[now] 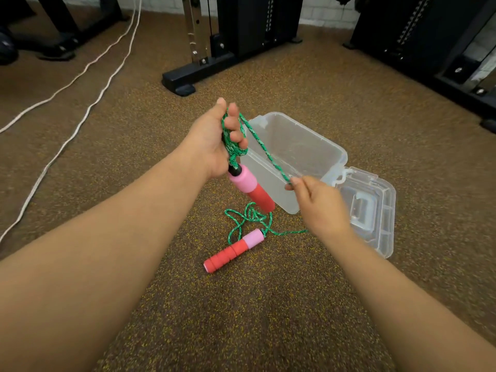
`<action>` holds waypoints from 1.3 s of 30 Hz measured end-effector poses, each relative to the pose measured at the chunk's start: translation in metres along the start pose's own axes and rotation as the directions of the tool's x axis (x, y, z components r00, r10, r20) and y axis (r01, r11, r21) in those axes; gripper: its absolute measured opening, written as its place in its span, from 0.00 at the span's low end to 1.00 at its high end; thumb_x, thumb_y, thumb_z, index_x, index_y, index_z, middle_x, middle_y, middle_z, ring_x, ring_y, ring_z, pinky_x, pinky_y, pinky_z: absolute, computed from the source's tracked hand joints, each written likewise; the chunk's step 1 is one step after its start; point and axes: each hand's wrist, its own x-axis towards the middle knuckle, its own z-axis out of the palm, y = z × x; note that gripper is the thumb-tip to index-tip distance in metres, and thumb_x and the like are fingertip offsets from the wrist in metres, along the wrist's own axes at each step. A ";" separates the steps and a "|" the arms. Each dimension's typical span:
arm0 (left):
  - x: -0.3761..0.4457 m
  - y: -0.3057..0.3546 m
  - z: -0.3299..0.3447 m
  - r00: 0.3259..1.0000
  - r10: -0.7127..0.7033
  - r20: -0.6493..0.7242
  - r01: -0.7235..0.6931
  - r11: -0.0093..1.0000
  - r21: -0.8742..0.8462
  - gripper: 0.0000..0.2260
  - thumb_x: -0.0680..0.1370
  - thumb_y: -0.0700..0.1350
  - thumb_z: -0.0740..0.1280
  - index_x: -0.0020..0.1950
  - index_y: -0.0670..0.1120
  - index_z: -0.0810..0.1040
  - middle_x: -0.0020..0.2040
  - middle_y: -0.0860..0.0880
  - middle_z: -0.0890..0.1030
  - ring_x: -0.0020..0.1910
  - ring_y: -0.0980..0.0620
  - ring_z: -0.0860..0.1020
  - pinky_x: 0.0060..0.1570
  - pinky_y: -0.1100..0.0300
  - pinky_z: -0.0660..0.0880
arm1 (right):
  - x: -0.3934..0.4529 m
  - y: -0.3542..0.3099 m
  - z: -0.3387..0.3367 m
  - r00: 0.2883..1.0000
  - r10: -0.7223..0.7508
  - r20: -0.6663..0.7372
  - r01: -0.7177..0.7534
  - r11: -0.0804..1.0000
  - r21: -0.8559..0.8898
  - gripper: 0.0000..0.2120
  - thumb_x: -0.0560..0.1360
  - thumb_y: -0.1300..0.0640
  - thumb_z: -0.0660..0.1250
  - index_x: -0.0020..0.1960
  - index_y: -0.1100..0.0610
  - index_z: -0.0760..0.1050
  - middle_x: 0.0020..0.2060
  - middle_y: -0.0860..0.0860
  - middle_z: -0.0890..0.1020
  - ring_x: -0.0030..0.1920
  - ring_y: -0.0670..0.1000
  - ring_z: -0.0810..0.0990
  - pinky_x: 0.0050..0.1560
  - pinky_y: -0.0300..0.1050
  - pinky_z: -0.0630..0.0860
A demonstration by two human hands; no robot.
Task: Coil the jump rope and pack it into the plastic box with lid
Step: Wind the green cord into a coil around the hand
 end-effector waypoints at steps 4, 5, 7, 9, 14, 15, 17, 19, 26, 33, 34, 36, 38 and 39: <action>0.003 0.001 0.001 1.000 0.028 -0.002 -0.029 0.999 -0.025 0.22 0.83 0.54 0.49 0.59 0.40 0.76 0.36 0.49 0.84 0.28 0.56 0.79 0.37 0.63 0.76 | -0.012 -0.019 0.006 0.953 -0.287 0.098 0.302 0.927 -0.221 0.18 0.79 0.42 0.51 0.48 0.50 0.76 0.39 0.49 0.83 0.44 0.55 0.80 0.40 0.48 0.75; 0.004 0.001 0.000 1.000 0.019 0.012 -0.019 1.000 -0.001 0.24 0.83 0.55 0.48 0.63 0.39 0.72 0.44 0.46 0.84 0.36 0.52 0.82 0.44 0.60 0.76 | -0.014 -0.026 0.006 0.928 -0.353 0.119 0.370 0.909 -0.192 0.19 0.79 0.41 0.51 0.47 0.50 0.76 0.38 0.47 0.82 0.43 0.53 0.80 0.39 0.47 0.74; 0.005 -0.002 -0.001 1.000 -0.007 0.020 0.005 0.994 0.106 0.27 0.82 0.58 0.46 0.66 0.38 0.67 0.55 0.40 0.82 0.48 0.46 0.82 0.53 0.56 0.75 | -0.016 -0.039 0.004 0.889 -0.437 0.135 0.448 0.892 -0.066 0.18 0.78 0.43 0.52 0.44 0.51 0.76 0.32 0.43 0.78 0.36 0.44 0.77 0.36 0.45 0.70; 0.006 -0.010 -0.003 0.999 -0.035 -0.001 0.034 0.959 0.282 0.31 0.80 0.61 0.44 0.64 0.36 0.68 0.56 0.36 0.81 0.48 0.43 0.82 0.50 0.55 0.77 | -0.014 -0.050 0.001 0.881 -0.466 0.084 0.452 0.881 0.143 0.16 0.78 0.45 0.56 0.41 0.52 0.77 0.29 0.41 0.77 0.33 0.43 0.74 0.36 0.44 0.69; -0.006 -0.024 -0.004 0.969 -0.183 0.169 0.041 0.786 0.616 0.35 0.80 0.63 0.40 0.51 0.37 0.75 0.32 0.43 0.82 0.28 0.47 0.80 0.28 0.62 0.77 | 0.002 -0.062 -0.022 0.968 -0.249 -0.025 0.218 0.790 0.573 0.13 0.80 0.53 0.59 0.39 0.51 0.74 0.27 0.43 0.75 0.30 0.37 0.72 0.35 0.33 0.68; -0.009 -0.022 -0.003 0.949 -0.227 0.217 0.030 0.752 0.658 0.36 0.80 0.62 0.38 0.50 0.37 0.75 0.29 0.43 0.81 0.24 0.47 0.78 0.27 0.61 0.76 | 0.006 -0.059 -0.026 0.977 -0.210 -0.033 0.192 0.807 0.558 0.13 0.80 0.53 0.58 0.38 0.52 0.74 0.25 0.41 0.74 0.29 0.37 0.71 0.35 0.32 0.67; -0.011 -0.020 -0.001 0.903 -0.330 0.276 0.035 0.695 0.718 0.40 0.78 0.65 0.37 0.51 0.36 0.77 0.30 0.39 0.79 0.21 0.47 0.74 0.26 0.60 0.73 | 0.013 -0.049 -0.029 0.984 -0.166 -0.056 0.172 0.847 0.503 0.15 0.80 0.51 0.58 0.36 0.50 0.74 0.24 0.43 0.71 0.28 0.40 0.67 0.35 0.39 0.65; -0.013 -0.019 0.001 0.854 -0.434 0.288 0.067 0.640 0.766 0.40 0.77 0.66 0.40 0.50 0.36 0.80 0.25 0.42 0.75 0.18 0.49 0.71 0.24 0.64 0.70 | 0.017 -0.042 -0.029 0.989 -0.131 -0.065 0.146 0.867 0.476 0.16 0.80 0.49 0.58 0.35 0.50 0.73 0.25 0.44 0.67 0.28 0.43 0.65 0.34 0.43 0.64; -0.025 -0.020 0.009 0.740 -0.524 0.422 0.079 0.691 0.719 0.20 0.81 0.51 0.55 0.44 0.41 0.81 0.18 0.52 0.68 0.15 0.57 0.64 0.24 0.66 0.66 | 0.017 -0.019 0.000 0.999 0.010 -0.050 0.024 0.772 0.635 0.19 0.77 0.40 0.58 0.33 0.51 0.72 0.25 0.41 0.72 0.32 0.44 0.69 0.37 0.47 0.66; -0.014 -0.024 0.008 0.895 -0.300 0.331 0.123 0.878 0.462 0.15 0.81 0.52 0.56 0.44 0.45 0.76 0.19 0.54 0.67 0.16 0.60 0.62 0.26 0.65 0.64 | 0.000 -0.010 0.029 1.000 0.010 -0.023 0.006 0.794 0.607 0.18 0.79 0.43 0.56 0.34 0.48 0.72 0.23 0.43 0.65 0.24 0.42 0.61 0.28 0.41 0.58; -0.012 -0.024 0.008 0.912 -0.266 0.312 0.116 0.897 0.427 0.15 0.81 0.51 0.57 0.45 0.43 0.76 0.19 0.55 0.69 0.16 0.61 0.62 0.25 0.66 0.64 | -0.001 -0.011 0.030 1.000 -0.011 -0.011 0.015 0.810 0.586 0.17 0.80 0.46 0.56 0.35 0.49 0.72 0.22 0.43 0.65 0.24 0.41 0.61 0.28 0.40 0.58; -0.006 -0.025 0.008 0.943 -0.188 0.274 0.085 0.933 0.349 0.13 0.81 0.49 0.57 0.51 0.41 0.75 0.22 0.56 0.75 0.17 0.61 0.64 0.23 0.68 0.67 | -0.003 -0.012 0.031 0.999 -0.041 0.023 0.023 0.844 0.535 0.15 0.81 0.50 0.56 0.37 0.51 0.72 0.20 0.41 0.69 0.23 0.40 0.64 0.29 0.39 0.60; -0.001 -0.025 0.008 0.968 -0.118 0.222 0.054 0.961 0.272 0.11 0.81 0.46 0.57 0.52 0.42 0.77 0.28 0.55 0.81 0.19 0.62 0.69 0.25 0.69 0.71 | -0.006 -0.013 0.034 0.996 -0.068 0.063 0.031 0.882 0.470 0.15 0.81 0.50 0.56 0.38 0.50 0.72 0.20 0.39 0.71 0.23 0.40 0.66 0.30 0.42 0.61; 0.000 -0.024 0.007 0.976 -0.090 0.200 0.038 0.967 0.251 0.09 0.81 0.44 0.58 0.52 0.43 0.76 0.31 0.54 0.84 0.21 0.61 0.73 0.28 0.69 0.73 | -0.008 -0.013 0.034 0.993 -0.081 0.090 0.034 0.900 0.435 0.15 0.81 0.50 0.56 0.38 0.50 0.72 0.21 0.40 0.72 0.23 0.40 0.67 0.30 0.42 0.62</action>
